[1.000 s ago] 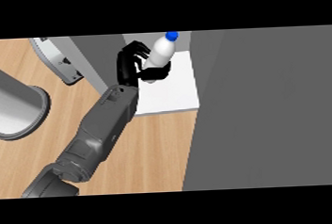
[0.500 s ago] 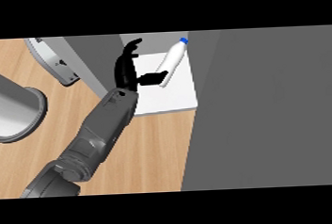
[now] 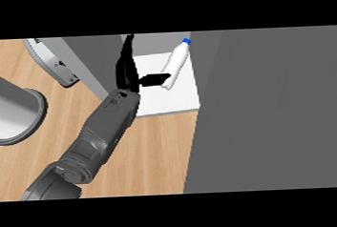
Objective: Pick up the bottled water, place it into the cabinet and close the cabinet
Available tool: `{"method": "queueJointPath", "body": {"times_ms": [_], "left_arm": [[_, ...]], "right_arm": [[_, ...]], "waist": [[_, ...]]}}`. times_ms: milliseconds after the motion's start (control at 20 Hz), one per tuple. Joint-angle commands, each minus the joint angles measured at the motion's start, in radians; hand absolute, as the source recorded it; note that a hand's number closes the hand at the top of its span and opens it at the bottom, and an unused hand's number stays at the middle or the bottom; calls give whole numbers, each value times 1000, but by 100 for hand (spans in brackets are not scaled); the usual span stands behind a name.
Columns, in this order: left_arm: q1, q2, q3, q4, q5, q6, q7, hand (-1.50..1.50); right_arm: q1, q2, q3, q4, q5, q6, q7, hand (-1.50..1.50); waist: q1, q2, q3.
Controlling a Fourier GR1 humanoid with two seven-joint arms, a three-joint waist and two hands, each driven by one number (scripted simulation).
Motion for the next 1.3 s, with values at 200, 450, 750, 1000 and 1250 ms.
{"method": "queueJointPath", "body": {"times_ms": [200, 450, 750, 1000, 1250], "left_arm": [[42, -2, 60, -117, 55, -159, -140, -150], [44, -2, 101, -168, 106, -328, -238, 150], [120, -3, 83, -230, 179, -523, -297, 150], [177, -3, -35, -364, 277, -608, -191, 150], [264, 10, -45, -501, 268, -749, -111, 150]], "right_arm": [[53, -35, 21, -83, -2, 11, 2, -150], [0, 5, 22, -64, 7, -13, 46, -150], [-2, -13, -12, -86, 2, -15, 67, -150], [2, -8, -35, -34, -4, -24, 35, -150], [59, -57, -26, -83, 51, -44, 39, -150]], "waist": [[8, -8, 0], [17, -7, -1], [44, -19, 0], [61, -31, 2], [93, -37, 2]]}}
